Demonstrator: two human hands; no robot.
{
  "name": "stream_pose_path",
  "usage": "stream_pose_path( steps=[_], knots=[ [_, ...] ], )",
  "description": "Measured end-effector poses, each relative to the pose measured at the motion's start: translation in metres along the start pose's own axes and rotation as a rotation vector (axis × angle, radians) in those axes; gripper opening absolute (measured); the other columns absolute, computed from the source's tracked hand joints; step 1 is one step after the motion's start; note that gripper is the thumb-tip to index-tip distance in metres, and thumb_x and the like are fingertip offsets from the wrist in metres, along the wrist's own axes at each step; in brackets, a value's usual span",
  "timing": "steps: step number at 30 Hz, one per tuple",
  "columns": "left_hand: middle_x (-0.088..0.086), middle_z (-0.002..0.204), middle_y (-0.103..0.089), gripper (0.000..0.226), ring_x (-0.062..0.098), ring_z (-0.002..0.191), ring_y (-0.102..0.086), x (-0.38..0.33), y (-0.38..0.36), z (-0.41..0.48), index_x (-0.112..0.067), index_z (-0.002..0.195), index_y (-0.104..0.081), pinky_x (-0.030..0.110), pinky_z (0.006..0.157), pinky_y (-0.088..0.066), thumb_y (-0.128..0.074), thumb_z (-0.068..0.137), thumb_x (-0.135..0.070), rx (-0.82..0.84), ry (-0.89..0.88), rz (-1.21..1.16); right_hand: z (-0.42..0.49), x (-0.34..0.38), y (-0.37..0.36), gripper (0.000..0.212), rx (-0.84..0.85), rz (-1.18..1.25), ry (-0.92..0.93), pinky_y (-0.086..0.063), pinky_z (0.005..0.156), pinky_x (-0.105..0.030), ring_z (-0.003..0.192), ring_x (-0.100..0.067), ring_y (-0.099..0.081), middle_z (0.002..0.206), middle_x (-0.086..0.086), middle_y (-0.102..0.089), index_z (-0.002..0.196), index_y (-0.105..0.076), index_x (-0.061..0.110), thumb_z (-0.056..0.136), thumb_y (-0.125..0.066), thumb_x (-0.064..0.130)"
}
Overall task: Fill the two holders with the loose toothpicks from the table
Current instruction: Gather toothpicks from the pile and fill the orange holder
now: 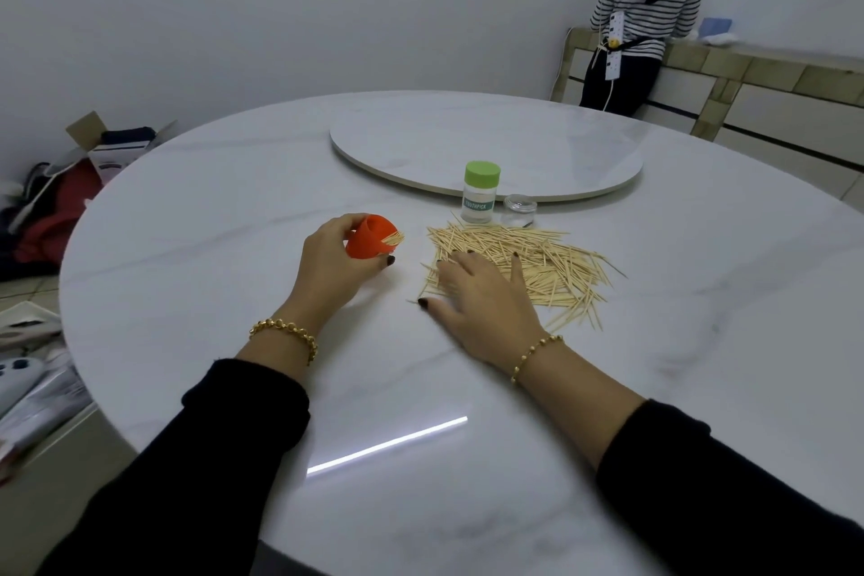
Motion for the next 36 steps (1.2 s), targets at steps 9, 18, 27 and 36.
stream_pose_path(
  steps=[9,18,27,36],
  knots=[
    [0.002,0.124,-0.058,0.059,0.009,0.105,-0.047,-0.01,-0.015,-0.005,-0.016,0.125,-0.057,0.014,0.08,-0.034,-0.082,0.072,-0.019,0.033,-0.027,0.012,0.01,-0.03,0.006,0.041,-0.063,-0.179,-0.142,-0.011,0.113,-0.057,0.129,-0.02,-0.04,0.135,0.002,-0.051,0.119,-0.059,0.019,0.096,-0.042,0.048],
    [0.002,0.122,-0.059,0.057,0.008,0.103,-0.048,-0.018,-0.031,-0.008,-0.016,0.124,-0.057,0.012,0.077,-0.035,-0.081,0.073,-0.019,0.033,-0.058,-0.014,0.019,-0.042,0.004,0.024,-0.199,-0.113,-0.111,-0.021,0.111,-0.047,0.113,-0.018,-0.051,0.113,0.006,-0.064,0.106,-0.068,0.025,0.097,-0.048,0.033],
    [0.001,0.122,-0.059,0.055,0.012,0.107,-0.052,-0.014,-0.038,-0.006,-0.015,0.124,-0.057,0.003,0.072,-0.032,-0.08,0.075,-0.022,0.018,-0.04,-0.048,0.038,-0.06,0.002,0.021,-0.184,-0.07,-0.101,-0.02,0.11,-0.047,0.114,-0.018,-0.047,0.114,0.003,-0.059,0.106,-0.066,0.02,0.097,-0.048,0.022],
    [-0.002,0.12,-0.058,0.056,0.006,0.105,-0.049,-0.023,-0.056,-0.001,-0.014,0.125,-0.056,-0.002,0.073,-0.034,-0.08,0.075,-0.022,0.029,-0.101,-0.077,0.05,-0.075,0.011,0.014,-0.412,0.607,-0.148,-0.045,0.064,-0.015,0.07,-0.01,-0.064,0.075,-0.002,-0.071,0.085,-0.069,0.009,0.091,-0.057,0.006]
  ],
)
Point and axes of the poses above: each hand's wrist, its own z-axis towards the middle knuckle, its own y-axis out of the back of the hand, x = y × z, the point moved 1 cm from there along z, towards the middle knuckle
